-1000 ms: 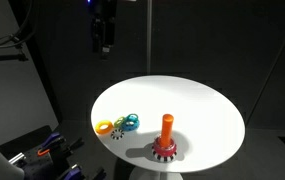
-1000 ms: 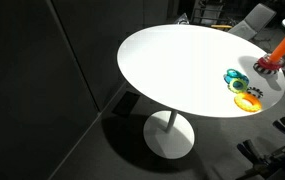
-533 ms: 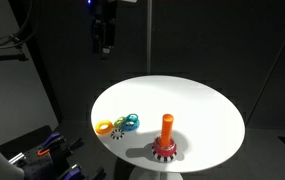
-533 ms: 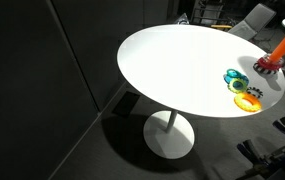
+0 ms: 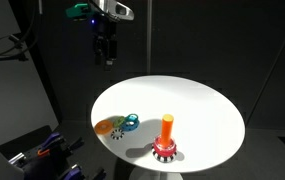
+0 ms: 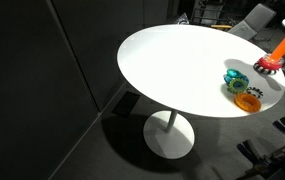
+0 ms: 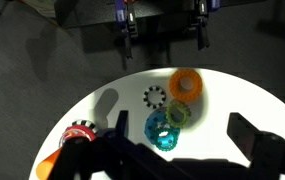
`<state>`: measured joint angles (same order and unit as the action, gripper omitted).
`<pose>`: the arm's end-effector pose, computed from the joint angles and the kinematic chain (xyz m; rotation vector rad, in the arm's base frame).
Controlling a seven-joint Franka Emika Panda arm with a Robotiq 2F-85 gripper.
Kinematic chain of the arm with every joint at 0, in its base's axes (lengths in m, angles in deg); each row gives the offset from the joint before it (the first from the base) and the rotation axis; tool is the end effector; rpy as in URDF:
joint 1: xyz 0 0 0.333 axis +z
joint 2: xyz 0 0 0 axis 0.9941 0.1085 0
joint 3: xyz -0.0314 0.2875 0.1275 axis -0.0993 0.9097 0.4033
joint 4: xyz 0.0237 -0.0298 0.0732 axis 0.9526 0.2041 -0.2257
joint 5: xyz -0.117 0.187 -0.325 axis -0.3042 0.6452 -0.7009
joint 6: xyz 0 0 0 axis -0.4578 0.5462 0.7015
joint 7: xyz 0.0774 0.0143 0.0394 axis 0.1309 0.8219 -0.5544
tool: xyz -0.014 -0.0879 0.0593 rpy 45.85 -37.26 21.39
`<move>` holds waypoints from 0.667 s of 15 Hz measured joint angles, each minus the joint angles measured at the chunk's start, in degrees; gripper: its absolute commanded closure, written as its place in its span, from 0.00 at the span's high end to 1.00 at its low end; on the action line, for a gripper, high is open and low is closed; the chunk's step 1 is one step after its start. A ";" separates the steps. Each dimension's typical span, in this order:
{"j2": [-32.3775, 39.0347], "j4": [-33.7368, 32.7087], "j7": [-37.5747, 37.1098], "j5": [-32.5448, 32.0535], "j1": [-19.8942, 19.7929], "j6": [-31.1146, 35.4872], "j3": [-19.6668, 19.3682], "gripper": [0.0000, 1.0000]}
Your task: Pick up the orange ring and put it on the ring holder
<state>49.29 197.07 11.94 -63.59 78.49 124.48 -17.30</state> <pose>0.4313 -0.0684 0.4830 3.0939 -0.2622 -0.3746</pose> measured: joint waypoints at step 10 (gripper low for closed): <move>1.07 13.86 -11.54 -3.07 2.80 20.88 5.73 1.00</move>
<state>50.36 210.93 0.40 -66.66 81.30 145.35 -11.58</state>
